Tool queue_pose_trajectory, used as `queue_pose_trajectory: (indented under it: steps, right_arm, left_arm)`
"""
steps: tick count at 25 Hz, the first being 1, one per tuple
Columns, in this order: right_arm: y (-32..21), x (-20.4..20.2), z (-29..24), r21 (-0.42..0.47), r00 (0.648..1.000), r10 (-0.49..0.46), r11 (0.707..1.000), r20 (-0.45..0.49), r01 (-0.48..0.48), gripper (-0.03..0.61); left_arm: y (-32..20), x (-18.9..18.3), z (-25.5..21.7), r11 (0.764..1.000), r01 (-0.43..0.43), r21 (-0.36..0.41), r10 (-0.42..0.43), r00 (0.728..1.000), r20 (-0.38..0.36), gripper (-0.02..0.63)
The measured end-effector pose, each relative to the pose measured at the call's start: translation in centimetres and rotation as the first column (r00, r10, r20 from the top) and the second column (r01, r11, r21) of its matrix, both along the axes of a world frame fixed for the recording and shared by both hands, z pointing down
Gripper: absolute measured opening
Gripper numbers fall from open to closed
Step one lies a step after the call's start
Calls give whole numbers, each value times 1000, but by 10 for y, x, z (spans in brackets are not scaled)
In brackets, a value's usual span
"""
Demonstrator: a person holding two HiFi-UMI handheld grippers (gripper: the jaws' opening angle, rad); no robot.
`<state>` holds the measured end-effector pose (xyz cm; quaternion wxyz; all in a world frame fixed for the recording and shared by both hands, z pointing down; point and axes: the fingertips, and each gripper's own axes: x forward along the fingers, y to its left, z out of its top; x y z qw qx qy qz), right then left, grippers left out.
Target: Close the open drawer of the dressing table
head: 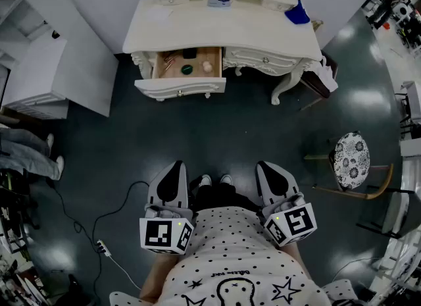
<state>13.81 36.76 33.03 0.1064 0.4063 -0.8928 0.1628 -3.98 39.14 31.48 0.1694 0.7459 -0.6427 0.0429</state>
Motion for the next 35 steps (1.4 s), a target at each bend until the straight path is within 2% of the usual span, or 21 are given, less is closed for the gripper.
queue_pose_trajectory:
  steps: [20,27,35]
  right_arm:
    - [13,-2,-3,16,1000,-6,1000,-4,6,9]
    - [20,12,-6,26,1000,-3,1000,7,3,9]
    - [36,32,-7,36,996,-33,999,82,30,9]
  left_arm:
    - [14,-6,-3,1000,12,11,-12,1000,9,12]
    - [21,8,-7,1000,8,21,-8,1000,11,12]
    - [32,31,-8,999,20,36,-21,1000,23,12]
